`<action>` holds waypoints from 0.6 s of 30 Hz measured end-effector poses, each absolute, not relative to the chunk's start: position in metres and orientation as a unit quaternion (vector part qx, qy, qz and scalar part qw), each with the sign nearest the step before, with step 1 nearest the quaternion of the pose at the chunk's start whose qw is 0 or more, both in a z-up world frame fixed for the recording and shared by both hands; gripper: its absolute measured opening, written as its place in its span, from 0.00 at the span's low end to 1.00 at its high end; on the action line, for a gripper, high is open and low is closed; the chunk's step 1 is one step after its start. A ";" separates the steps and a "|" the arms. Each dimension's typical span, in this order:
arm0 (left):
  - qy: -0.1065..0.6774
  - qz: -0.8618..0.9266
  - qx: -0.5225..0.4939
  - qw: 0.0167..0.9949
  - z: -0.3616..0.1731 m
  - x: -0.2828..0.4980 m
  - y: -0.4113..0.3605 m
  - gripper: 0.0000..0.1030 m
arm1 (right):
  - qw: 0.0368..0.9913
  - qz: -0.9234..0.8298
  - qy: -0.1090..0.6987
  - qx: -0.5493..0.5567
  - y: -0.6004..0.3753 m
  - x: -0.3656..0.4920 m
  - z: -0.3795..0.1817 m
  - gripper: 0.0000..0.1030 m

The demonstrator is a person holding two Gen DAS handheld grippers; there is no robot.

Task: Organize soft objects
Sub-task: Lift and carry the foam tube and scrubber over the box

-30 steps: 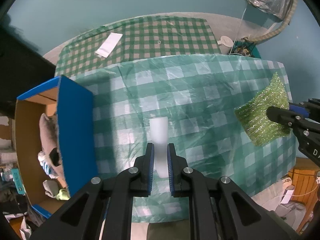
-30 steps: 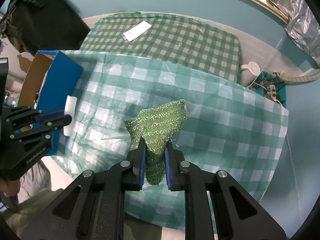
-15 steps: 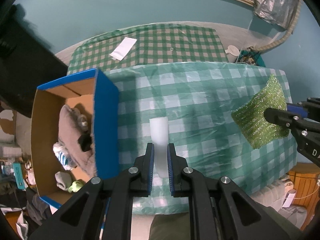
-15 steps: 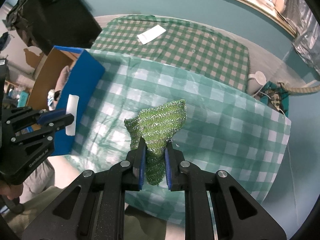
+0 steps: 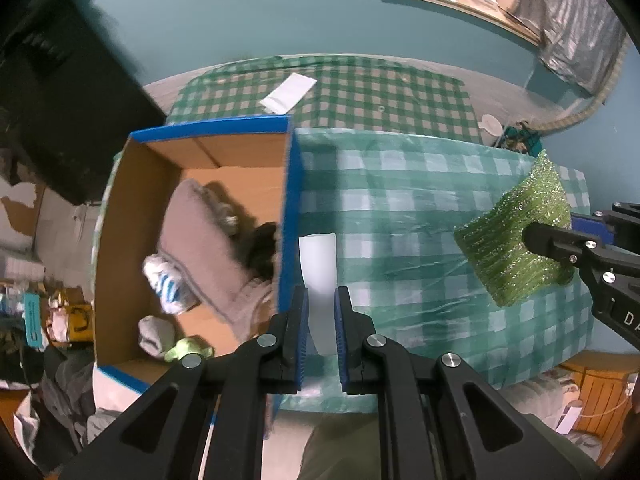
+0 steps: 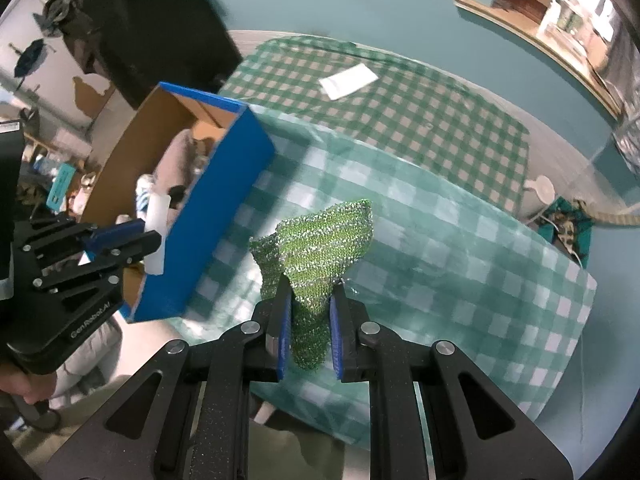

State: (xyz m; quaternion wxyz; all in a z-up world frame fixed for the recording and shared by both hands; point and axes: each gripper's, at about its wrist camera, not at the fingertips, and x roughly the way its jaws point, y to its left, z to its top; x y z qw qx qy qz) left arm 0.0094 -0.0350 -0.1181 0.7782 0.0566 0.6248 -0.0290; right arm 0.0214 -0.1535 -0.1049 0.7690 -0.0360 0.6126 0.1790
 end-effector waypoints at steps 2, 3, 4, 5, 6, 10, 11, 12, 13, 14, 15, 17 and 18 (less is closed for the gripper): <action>0.625 -0.023 0.051 0.779 -0.117 0.008 -0.025 0.12 | 0.769 0.187 0.610 -0.040 -0.142 0.023 -0.103 0.15; 0.625 -0.019 0.048 0.779 -0.116 0.007 -0.019 0.12 | 0.769 0.192 0.609 -0.044 -0.134 0.024 -0.101 0.15; 0.625 -0.016 0.045 0.779 -0.115 0.006 -0.014 0.12 | 0.768 0.194 0.608 -0.046 -0.130 0.024 -0.100 0.15; 0.625 -0.012 0.041 0.780 -0.115 0.005 -0.008 0.12 | 0.768 0.198 0.607 -0.048 -0.124 0.025 -0.100 0.15; 0.625 -0.010 0.038 0.780 -0.114 0.005 -0.004 0.12 | 0.768 0.202 0.606 -0.050 -0.118 0.026 -0.099 0.15; 0.627 0.005 0.027 0.779 -0.114 0.002 0.017 0.12 | 0.765 0.216 0.604 -0.060 -0.096 0.029 -0.100 0.15; 0.627 0.008 0.023 0.778 -0.114 0.001 0.022 0.12 | 0.763 0.220 0.604 -0.063 -0.088 0.030 -0.100 0.15; 0.628 0.012 0.018 0.778 -0.114 0.001 0.029 0.12 | 0.763 0.222 0.604 -0.065 -0.084 0.031 -0.100 0.15; 0.627 0.014 0.016 0.778 -0.114 0.001 0.033 0.12 | 0.762 0.227 0.603 -0.068 -0.077 0.032 -0.100 0.15; 0.628 0.017 0.013 0.778 -0.114 0.000 0.038 0.12 | 0.761 0.229 0.603 -0.070 -0.073 0.032 -0.100 0.15; 0.628 0.021 0.009 0.778 -0.114 0.000 0.044 0.12 | 0.760 0.233 0.603 -0.073 -0.065 0.033 -0.100 0.15; 0.629 0.025 0.003 0.777 -0.115 0.000 0.052 0.12 | 0.758 0.238 0.602 -0.078 -0.057 0.034 -0.101 0.15; 0.629 0.029 -0.001 0.777 -0.115 0.000 0.057 0.12 | 0.756 0.243 0.602 -0.080 -0.050 0.036 -0.102 0.15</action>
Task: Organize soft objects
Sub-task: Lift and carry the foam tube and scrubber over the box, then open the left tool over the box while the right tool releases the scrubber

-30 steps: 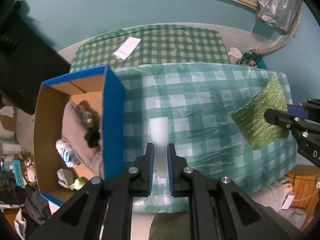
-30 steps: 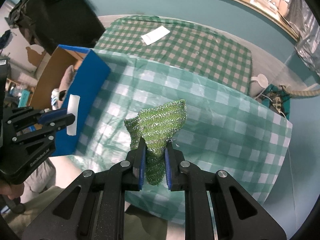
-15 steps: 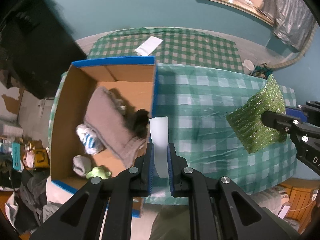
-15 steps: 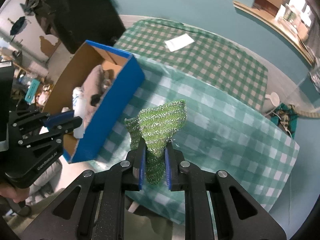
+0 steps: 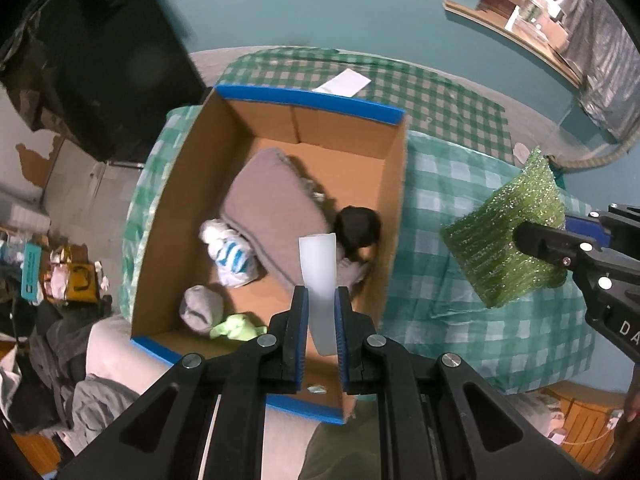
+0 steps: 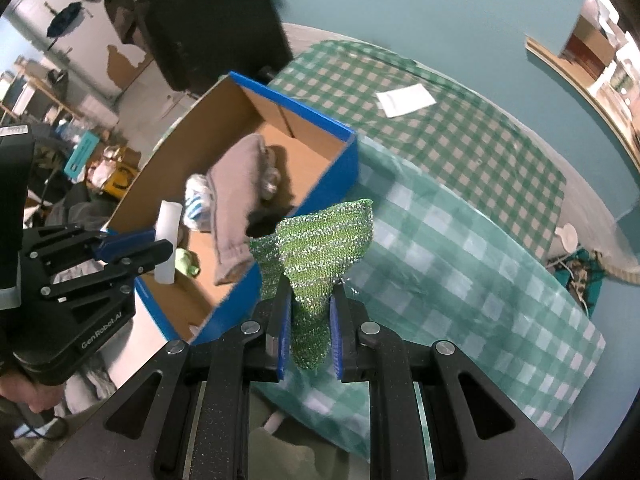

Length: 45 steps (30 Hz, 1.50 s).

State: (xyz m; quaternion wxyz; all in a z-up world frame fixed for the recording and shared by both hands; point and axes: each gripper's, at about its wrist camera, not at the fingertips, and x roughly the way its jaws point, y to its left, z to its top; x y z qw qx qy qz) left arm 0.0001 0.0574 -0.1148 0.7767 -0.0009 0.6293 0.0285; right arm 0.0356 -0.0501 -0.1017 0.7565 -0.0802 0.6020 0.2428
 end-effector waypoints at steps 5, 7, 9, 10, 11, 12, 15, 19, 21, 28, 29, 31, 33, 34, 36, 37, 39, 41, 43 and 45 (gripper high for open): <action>0.630 0.044 -0.014 0.776 -0.116 -0.001 0.079 0.12 | 0.751 0.256 0.602 -0.092 -0.027 0.040 -0.106 0.15; 0.630 0.050 -0.019 0.775 -0.117 -0.001 0.087 0.12 | 0.749 0.261 0.602 -0.097 -0.018 0.042 -0.107 0.15; 0.632 0.057 -0.024 0.773 -0.118 -0.001 0.095 0.12 | 0.747 0.266 0.600 -0.102 -0.009 0.043 -0.107 0.15; 0.632 0.059 -0.026 0.773 -0.119 -0.002 0.099 0.12 | 0.746 0.270 0.600 -0.103 -0.005 0.044 -0.107 0.15; 0.632 0.062 -0.027 0.772 -0.120 -0.002 0.103 0.12 | 0.745 0.274 0.599 -0.106 0.001 0.046 -0.108 0.15; 0.633 0.066 -0.028 0.771 -0.121 -0.002 0.107 0.12 | 0.744 0.277 0.599 -0.108 0.006 0.047 -0.108 0.15; 0.636 0.075 -0.033 0.767 -0.126 -0.001 0.118 0.12 | 0.740 0.285 0.598 -0.117 0.018 0.051 -0.111 0.15; 0.642 0.087 -0.038 0.761 -0.136 0.001 0.131 0.12 | 0.734 0.294 0.598 -0.129 0.034 0.054 -0.116 0.15; 0.645 0.090 -0.042 0.758 -0.139 0.002 0.136 0.12 | 0.731 0.299 0.598 -0.136 0.042 0.056 -0.119 0.15; 0.653 0.103 -0.048 0.749 -0.152 0.006 0.145 0.12 | 0.720 0.306 0.603 -0.154 0.065 0.063 -0.129 0.15; 0.654 0.105 -0.049 0.748 -0.153 0.006 0.146 0.12 | 0.719 0.306 0.604 -0.155 0.067 0.063 -0.131 0.15; 0.656 0.108 -0.053 0.745 -0.156 0.007 0.149 0.13 | 0.717 0.307 0.607 -0.155 0.071 0.065 -0.133 0.15; 0.659 0.112 -0.057 0.742 -0.158 0.007 0.151 0.13 | 0.715 0.307 0.609 -0.156 0.074 0.066 -0.135 0.15; 0.659 0.114 -0.059 0.741 -0.159 0.008 0.153 0.13 | 0.715 0.307 0.609 -0.156 0.075 0.067 -0.135 0.15; 0.659 0.119 -0.060 0.741 -0.159 0.008 0.154 0.15 | 0.712 0.308 0.611 -0.155 0.076 0.068 -0.136 0.17; 0.659 0.123 -0.058 0.740 -0.159 0.009 0.154 0.17 | 0.711 0.309 0.612 -0.157 0.078 0.069 -0.136 0.24; 0.660 0.128 -0.057 0.738 -0.159 0.010 0.154 0.17 | 0.715 0.302 0.609 -0.161 0.079 0.071 -0.135 0.36; 0.661 0.129 -0.057 0.737 -0.158 0.010 0.154 0.25 | 0.718 0.301 0.606 -0.161 0.078 0.072 -0.132 0.39; 0.659 0.130 -0.056 0.739 -0.154 0.009 0.153 0.33 | 0.720 0.298 0.606 -0.162 0.077 0.073 -0.131 0.48; 0.654 0.128 -0.052 0.744 -0.149 0.008 0.151 0.37 | 0.725 0.294 0.600 -0.165 0.075 0.072 -0.126 0.49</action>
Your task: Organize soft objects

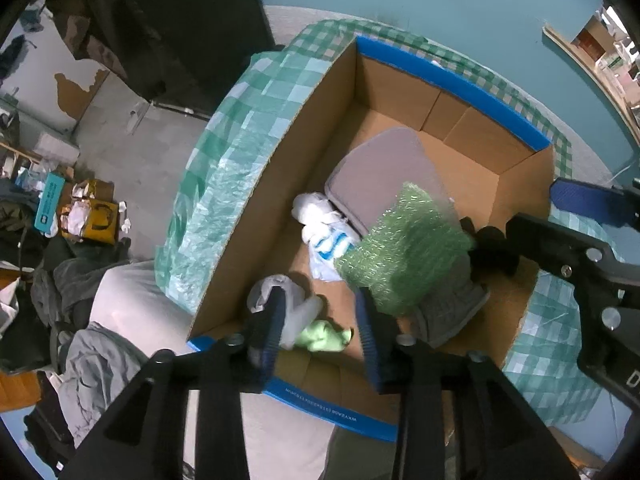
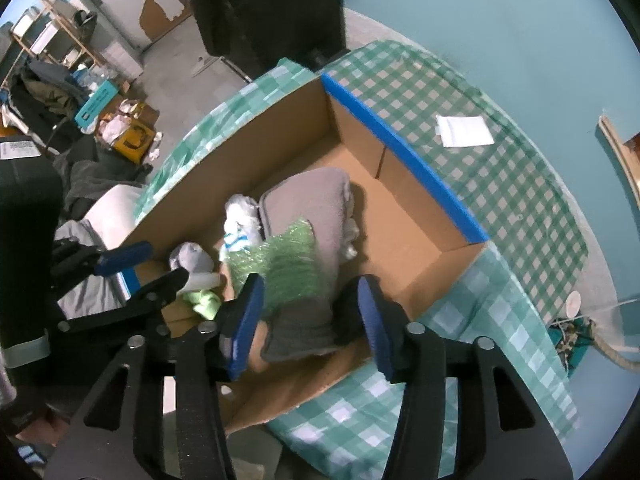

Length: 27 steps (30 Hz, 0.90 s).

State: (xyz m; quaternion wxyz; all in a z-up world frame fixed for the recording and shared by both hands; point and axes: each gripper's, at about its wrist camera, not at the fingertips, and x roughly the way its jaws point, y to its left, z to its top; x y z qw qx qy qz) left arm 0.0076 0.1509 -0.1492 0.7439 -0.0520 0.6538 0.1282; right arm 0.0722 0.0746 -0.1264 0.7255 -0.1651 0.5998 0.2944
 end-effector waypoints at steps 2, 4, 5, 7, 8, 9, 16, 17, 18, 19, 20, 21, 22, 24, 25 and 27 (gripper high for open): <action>0.650 0.126 -0.047 0.748 -0.144 0.006 0.148 0.44 | 0.728 0.293 0.598 -0.164 0.071 0.071 -0.123 0.49; 0.647 0.129 -0.043 0.751 -0.138 0.004 0.147 0.52 | 0.731 0.289 0.598 -0.158 0.065 0.071 -0.118 0.49; 0.644 0.130 -0.041 0.753 -0.135 0.003 0.146 0.55 | 0.732 0.289 0.597 -0.156 0.063 0.070 -0.116 0.50; 0.637 0.128 -0.040 0.759 -0.126 0.000 0.144 0.59 | 0.735 0.287 0.595 -0.153 0.058 0.067 -0.111 0.53; 0.635 0.127 -0.042 0.761 -0.124 0.000 0.144 0.64 | 0.736 0.286 0.594 -0.153 0.056 0.066 -0.109 0.54; 0.631 0.126 -0.044 0.764 -0.118 -0.001 0.144 0.66 | 0.739 0.284 0.592 -0.152 0.052 0.064 -0.106 0.54; 0.617 0.126 -0.040 0.776 -0.089 -0.005 0.137 0.75 | 0.753 0.276 0.582 -0.131 0.033 0.055 -0.081 0.59; 0.613 0.125 -0.038 0.779 -0.085 -0.006 0.135 0.77 | 0.758 0.274 0.578 -0.130 0.030 0.053 -0.076 0.60; 0.607 0.125 -0.036 0.784 -0.078 -0.007 0.133 0.78 | 0.761 0.273 0.574 -0.128 0.027 0.051 -0.072 0.60; 0.601 0.125 -0.034 0.788 -0.073 -0.007 0.131 0.80 | 0.763 0.272 0.573 -0.127 0.024 0.050 -0.068 0.60; 0.597 0.124 -0.031 0.792 -0.068 -0.008 0.129 0.80 | 0.766 0.270 0.571 -0.122 0.020 0.049 -0.063 0.60; 0.593 0.122 -0.028 0.796 -0.063 -0.008 0.127 0.80 | 0.769 0.268 0.568 -0.118 0.017 0.048 -0.059 0.60; 0.590 0.121 -0.027 0.798 -0.058 -0.008 0.125 0.81 | 0.771 0.267 0.566 -0.115 0.013 0.048 -0.055 0.60; 0.584 0.118 -0.027 0.802 -0.050 -0.009 0.121 0.82 | 0.778 0.262 0.560 -0.109 0.005 0.047 -0.046 0.60; 0.582 0.116 -0.029 0.804 -0.046 -0.011 0.119 0.84 | 0.781 0.260 0.558 -0.106 0.002 0.046 -0.042 0.60; 0.578 0.114 -0.030 0.808 -0.039 -0.012 0.116 0.84 | 0.787 0.257 0.551 -0.100 -0.004 0.045 -0.033 0.61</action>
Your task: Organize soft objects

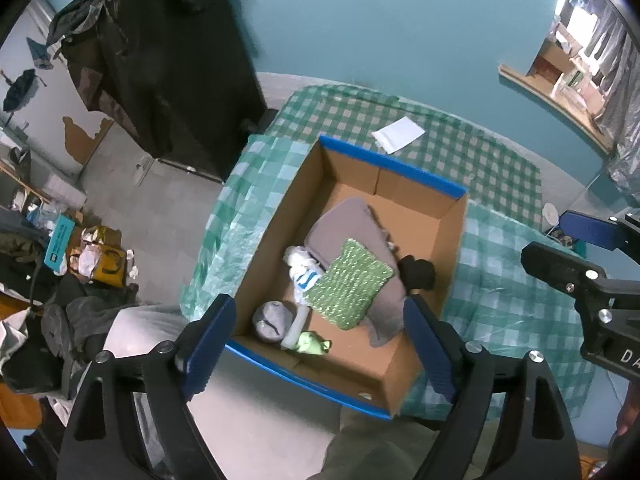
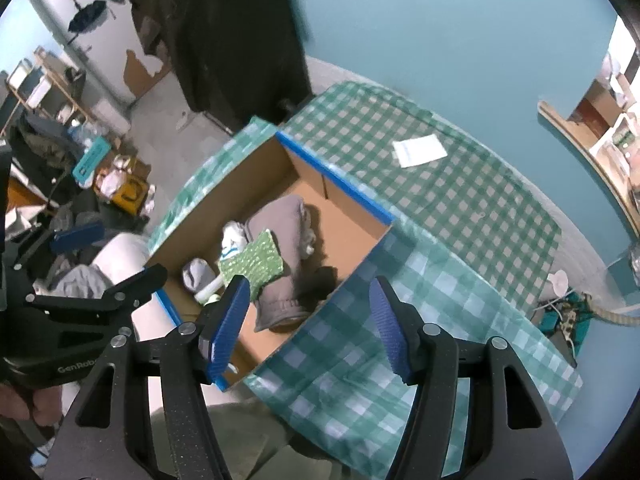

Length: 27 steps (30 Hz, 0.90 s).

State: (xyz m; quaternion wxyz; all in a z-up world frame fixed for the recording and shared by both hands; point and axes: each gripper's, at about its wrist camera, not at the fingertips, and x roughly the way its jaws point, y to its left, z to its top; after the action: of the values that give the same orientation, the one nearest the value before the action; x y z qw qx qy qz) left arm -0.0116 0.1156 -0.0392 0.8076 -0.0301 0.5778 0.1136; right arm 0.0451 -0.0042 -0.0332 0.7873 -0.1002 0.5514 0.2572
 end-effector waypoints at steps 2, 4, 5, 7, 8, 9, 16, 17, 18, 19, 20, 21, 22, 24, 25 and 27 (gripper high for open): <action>0.573 0.111 -0.028 0.812 -0.032 -0.013 0.111 0.84 | 0.792 0.252 0.547 -0.100 -0.009 0.043 -0.027 0.62; 0.568 0.110 -0.022 0.815 -0.027 -0.014 0.106 0.84 | 0.796 0.248 0.542 -0.101 -0.014 0.040 -0.022 0.62; 0.567 0.110 -0.021 0.816 -0.025 -0.015 0.105 0.84 | 0.797 0.246 0.542 -0.101 -0.016 0.039 -0.021 0.62; 0.564 0.107 -0.019 0.818 -0.021 -0.016 0.101 0.84 | 0.800 0.244 0.539 -0.102 -0.020 0.036 -0.018 0.62; 0.562 0.105 -0.019 0.820 -0.019 -0.016 0.099 0.84 | 0.802 0.243 0.535 -0.103 -0.022 0.034 -0.016 0.62; 0.560 0.104 -0.017 0.822 -0.017 -0.016 0.097 0.84 | 0.805 0.241 0.533 -0.103 -0.024 0.032 -0.014 0.62; 0.543 0.080 -0.012 0.836 -0.005 -0.024 0.081 0.85 | 0.813 0.231 0.527 -0.089 -0.040 0.025 -0.009 0.62; 0.539 0.078 -0.009 0.838 -0.004 -0.024 0.078 0.85 | 0.814 0.230 0.526 -0.087 -0.042 0.024 -0.009 0.62; 0.537 0.075 -0.005 0.840 -0.002 -0.025 0.075 0.86 | 0.815 0.228 0.526 -0.085 -0.044 0.024 -0.009 0.62; 0.537 0.073 -0.001 0.841 -0.001 -0.026 0.072 0.86 | 0.815 0.226 0.526 -0.082 -0.047 0.023 -0.009 0.62; 0.535 0.073 0.001 0.842 0.001 -0.026 0.071 0.86 | 0.815 0.225 0.527 -0.081 -0.049 0.022 -0.008 0.62; 0.533 0.073 0.003 0.843 0.002 -0.027 0.069 0.86 | 0.815 0.224 0.528 -0.078 -0.051 0.022 -0.008 0.62; 0.532 0.074 0.005 0.843 0.003 -0.027 0.067 0.86 | 0.816 0.223 0.528 -0.077 -0.054 0.021 -0.008 0.62; 0.531 0.072 0.005 0.844 0.004 -0.027 0.065 0.86 | 0.817 0.220 0.528 -0.076 -0.058 0.020 -0.007 0.62; 0.531 0.070 0.005 0.844 0.004 -0.027 0.064 0.87 | 0.817 0.219 0.528 -0.076 -0.059 0.019 -0.006 0.62; 0.530 0.068 0.008 0.845 0.005 -0.028 0.060 0.88 | 0.817 0.218 0.528 -0.074 -0.062 0.018 -0.006 0.62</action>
State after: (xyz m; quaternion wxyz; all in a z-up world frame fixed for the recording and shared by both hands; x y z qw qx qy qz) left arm -0.0276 0.0601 0.0055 0.8450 0.0084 0.5304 0.0681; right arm 0.0182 -0.0625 -0.0059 0.8175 -0.0739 0.5280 0.2179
